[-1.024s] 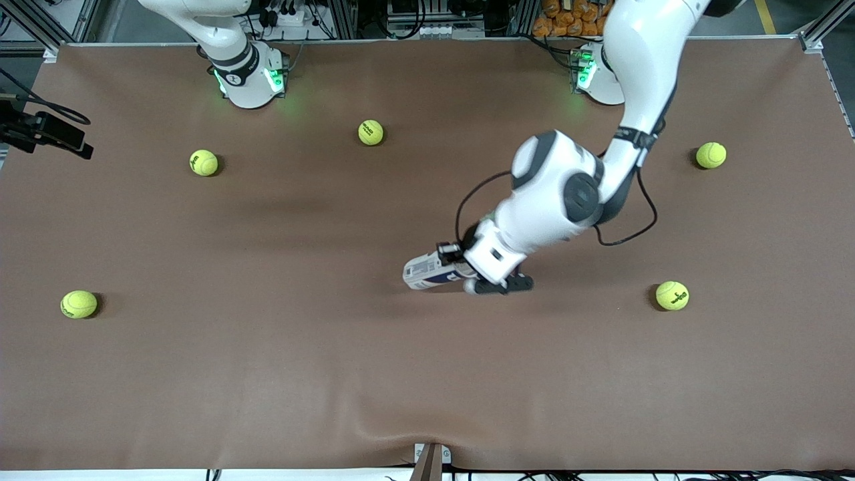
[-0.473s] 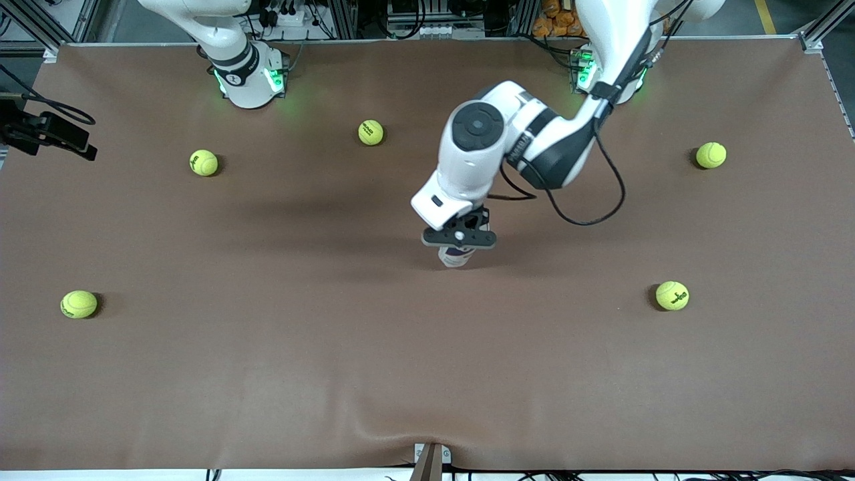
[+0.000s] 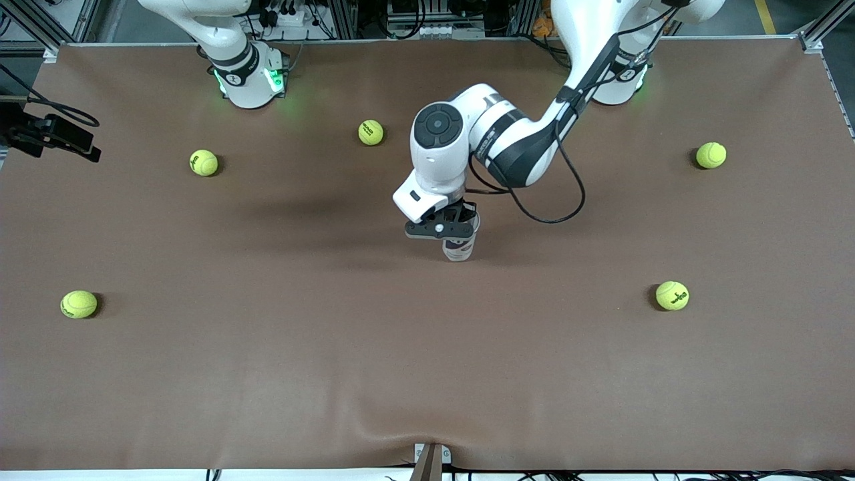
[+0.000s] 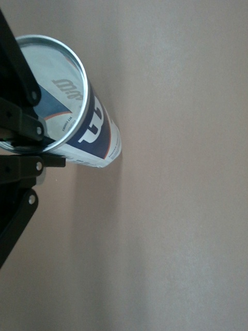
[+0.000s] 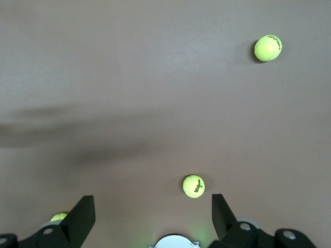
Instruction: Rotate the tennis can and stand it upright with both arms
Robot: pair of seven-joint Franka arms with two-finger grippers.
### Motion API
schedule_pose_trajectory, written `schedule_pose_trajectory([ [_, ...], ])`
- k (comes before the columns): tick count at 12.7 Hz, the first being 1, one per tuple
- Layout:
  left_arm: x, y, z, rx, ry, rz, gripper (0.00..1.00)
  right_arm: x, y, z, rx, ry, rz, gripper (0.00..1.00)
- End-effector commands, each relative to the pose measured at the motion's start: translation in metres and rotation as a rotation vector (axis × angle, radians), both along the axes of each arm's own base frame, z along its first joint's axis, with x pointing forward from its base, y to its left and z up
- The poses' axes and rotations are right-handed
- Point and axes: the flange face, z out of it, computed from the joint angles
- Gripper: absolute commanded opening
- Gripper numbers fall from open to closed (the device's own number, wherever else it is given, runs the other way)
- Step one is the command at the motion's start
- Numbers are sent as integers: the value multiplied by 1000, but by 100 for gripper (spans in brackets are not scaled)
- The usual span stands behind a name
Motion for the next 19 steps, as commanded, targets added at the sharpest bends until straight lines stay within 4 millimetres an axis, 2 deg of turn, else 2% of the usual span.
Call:
schedule_pose_trajectory([
  [1,13,2,19,-1,-47,16,100,2,4,3,-5,-5,-1,100],
  [3,11,7,58,-22,-79,22,100,2,3,4,-4,-7,-2,100],
  [4,15,21,78,-10,-77,37,100,2,3,4,-3,-5,-2,100],
  [5,28,49,101,5,-72,68,100,2,3,4,-4,-7,-2,100],
  [7,39,97,162,-1,-96,71,100,2,3,4,-4,-7,-2,100],
  [9,50,156,200,32,-75,125,100,2,3,4,-4,-7,-2,100],
  [11,65,226,232,53,-69,210,100,2,3,4,-5,-7,-4,100],
  [12,67,254,247,61,-70,211,100,2,3,4,-5,-7,-4,100],
  [16,55,386,287,95,-2,108,100,3,3,3,-5,-5,-4,100],
  [18,39,433,287,47,35,66,100,2,3,4,-5,-7,-4,100],
  [19,26,445,286,22,45,65,100,2,3,4,-5,-7,-2,100],
])
